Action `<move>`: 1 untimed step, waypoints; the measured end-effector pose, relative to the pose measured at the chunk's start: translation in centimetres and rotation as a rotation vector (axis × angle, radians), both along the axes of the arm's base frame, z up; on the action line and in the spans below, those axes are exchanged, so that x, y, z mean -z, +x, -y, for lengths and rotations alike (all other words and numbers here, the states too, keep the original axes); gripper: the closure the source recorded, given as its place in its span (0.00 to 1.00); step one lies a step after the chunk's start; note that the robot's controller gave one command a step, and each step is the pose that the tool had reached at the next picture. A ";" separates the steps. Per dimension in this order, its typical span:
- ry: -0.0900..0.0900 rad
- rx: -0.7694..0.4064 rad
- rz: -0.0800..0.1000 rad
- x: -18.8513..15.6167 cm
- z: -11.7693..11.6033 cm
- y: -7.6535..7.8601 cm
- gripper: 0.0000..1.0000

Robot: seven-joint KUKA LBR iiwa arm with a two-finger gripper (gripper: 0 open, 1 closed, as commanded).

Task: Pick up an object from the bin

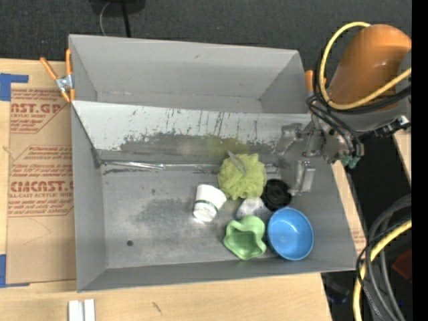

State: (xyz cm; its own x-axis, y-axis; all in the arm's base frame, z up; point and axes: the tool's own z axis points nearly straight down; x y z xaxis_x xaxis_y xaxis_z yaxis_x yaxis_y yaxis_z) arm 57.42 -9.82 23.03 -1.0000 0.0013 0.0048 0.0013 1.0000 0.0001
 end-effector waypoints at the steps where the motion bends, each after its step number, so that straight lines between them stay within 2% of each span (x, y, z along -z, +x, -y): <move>1: -0.001 -0.002 0.008 -0.5 -0.1 0.1 0.00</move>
Offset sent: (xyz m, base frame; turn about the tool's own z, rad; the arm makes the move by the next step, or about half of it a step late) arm -0.0676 -0.0398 -0.1603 -0.3875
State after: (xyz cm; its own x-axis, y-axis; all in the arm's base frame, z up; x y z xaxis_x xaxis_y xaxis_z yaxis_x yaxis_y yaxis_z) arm 57.53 -9.76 23.54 -1.0000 -0.0003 -0.0028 -0.0003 1.0000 -0.0009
